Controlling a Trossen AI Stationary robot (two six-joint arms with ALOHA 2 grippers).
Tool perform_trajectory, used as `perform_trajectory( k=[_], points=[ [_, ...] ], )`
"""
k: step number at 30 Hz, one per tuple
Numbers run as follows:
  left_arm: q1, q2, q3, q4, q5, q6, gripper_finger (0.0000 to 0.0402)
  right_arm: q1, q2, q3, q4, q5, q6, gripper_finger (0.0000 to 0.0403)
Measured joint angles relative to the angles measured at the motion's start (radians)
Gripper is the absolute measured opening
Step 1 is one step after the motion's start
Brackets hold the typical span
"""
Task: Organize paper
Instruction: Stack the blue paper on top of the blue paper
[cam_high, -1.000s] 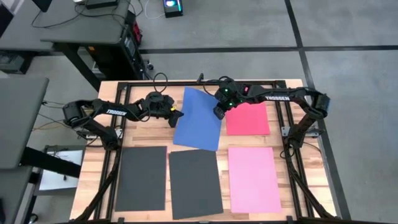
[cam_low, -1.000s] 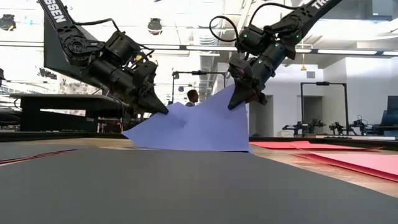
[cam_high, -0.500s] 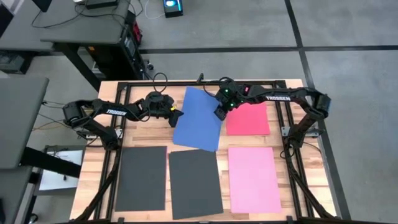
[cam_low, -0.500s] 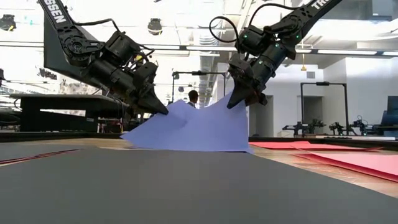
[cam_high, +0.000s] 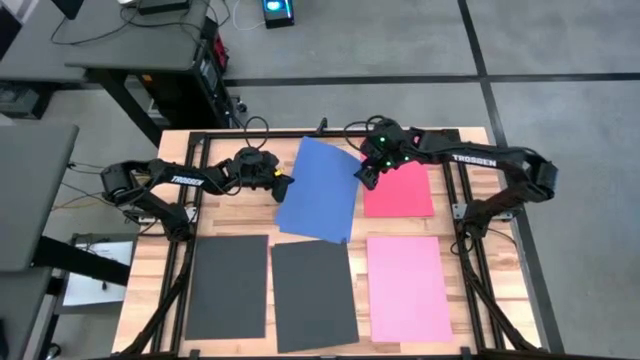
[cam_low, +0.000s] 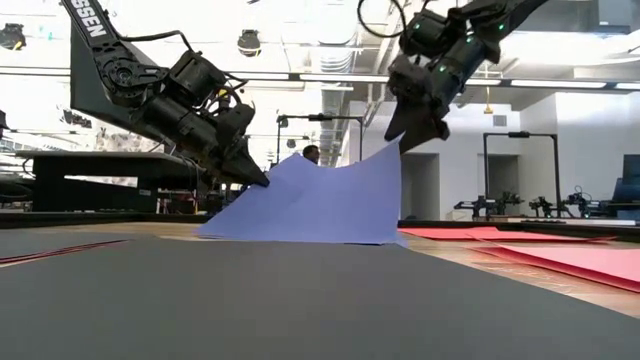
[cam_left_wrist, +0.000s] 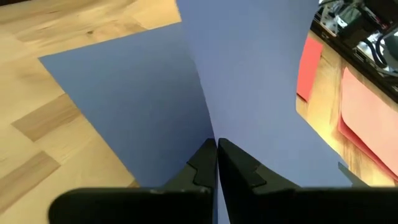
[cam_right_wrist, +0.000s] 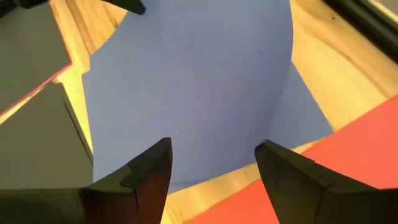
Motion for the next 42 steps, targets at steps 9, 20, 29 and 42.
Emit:
perform_trajectory(
  k=[9,20,29,42],
  points=[
    [-0.003,0.002,0.000,0.019,-0.040,-0.046,0.0000,0.101,-0.029,0.000,-0.078,0.054,-0.042,0.0215],
    [-0.021,0.002,-0.034,0.131,-0.051,-0.087,0.0000,0.284,-0.075,0.000,-0.041,0.181,-0.019,0.0180],
    [-0.020,0.002,-0.135,0.244,-0.058,-0.156,0.0000,0.327,-0.081,-0.200,0.242,0.204,0.027,0.0177],
    [-0.028,0.002,-0.135,0.245,-0.140,-0.193,0.0000,0.258,-0.021,-0.409,0.400,0.204,0.116,0.0133]
  ],
)
